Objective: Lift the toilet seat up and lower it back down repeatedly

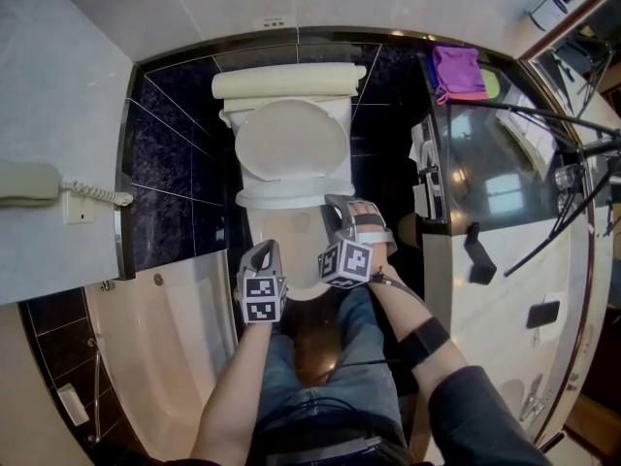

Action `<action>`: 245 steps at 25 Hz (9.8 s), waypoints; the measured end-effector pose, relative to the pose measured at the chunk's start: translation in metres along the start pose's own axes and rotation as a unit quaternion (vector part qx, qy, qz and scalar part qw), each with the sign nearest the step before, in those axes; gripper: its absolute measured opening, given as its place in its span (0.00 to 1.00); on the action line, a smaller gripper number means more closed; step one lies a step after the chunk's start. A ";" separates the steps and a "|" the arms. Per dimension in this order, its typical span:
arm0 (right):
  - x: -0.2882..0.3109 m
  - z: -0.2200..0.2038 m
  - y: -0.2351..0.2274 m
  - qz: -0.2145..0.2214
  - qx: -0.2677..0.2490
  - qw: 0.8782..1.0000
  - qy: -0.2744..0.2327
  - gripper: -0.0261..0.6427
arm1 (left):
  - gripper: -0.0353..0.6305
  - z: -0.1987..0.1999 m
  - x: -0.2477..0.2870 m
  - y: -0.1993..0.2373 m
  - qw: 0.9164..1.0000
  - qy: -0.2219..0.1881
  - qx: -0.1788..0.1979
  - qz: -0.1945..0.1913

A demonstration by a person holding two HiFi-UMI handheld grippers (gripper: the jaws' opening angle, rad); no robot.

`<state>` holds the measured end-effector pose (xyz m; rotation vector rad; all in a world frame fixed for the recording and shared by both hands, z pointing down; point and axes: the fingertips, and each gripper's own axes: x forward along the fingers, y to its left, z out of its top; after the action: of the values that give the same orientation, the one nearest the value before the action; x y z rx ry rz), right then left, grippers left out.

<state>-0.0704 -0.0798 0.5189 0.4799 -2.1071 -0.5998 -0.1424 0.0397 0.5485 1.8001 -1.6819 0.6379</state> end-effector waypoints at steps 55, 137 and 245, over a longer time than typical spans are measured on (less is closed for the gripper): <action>0.017 -0.189 0.229 -0.047 0.126 0.985 0.104 0.07 | 0.04 -0.387 0.081 -0.059 0.994 0.109 0.000 -0.026; -0.139 -0.079 0.031 0.015 0.465 0.883 0.060 0.32 | 0.05 0.082 -0.148 -0.015 0.986 -0.146 0.078 0.007; 0.015 -0.158 0.066 0.179 0.827 0.533 0.005 0.16 | 0.05 -0.019 0.014 -0.021 0.997 -0.056 -0.051 0.017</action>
<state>0.0444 -0.0723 0.6463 0.9107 -1.9964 1.8995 -0.1193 0.0434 0.5695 1.7667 -1.7894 0.4658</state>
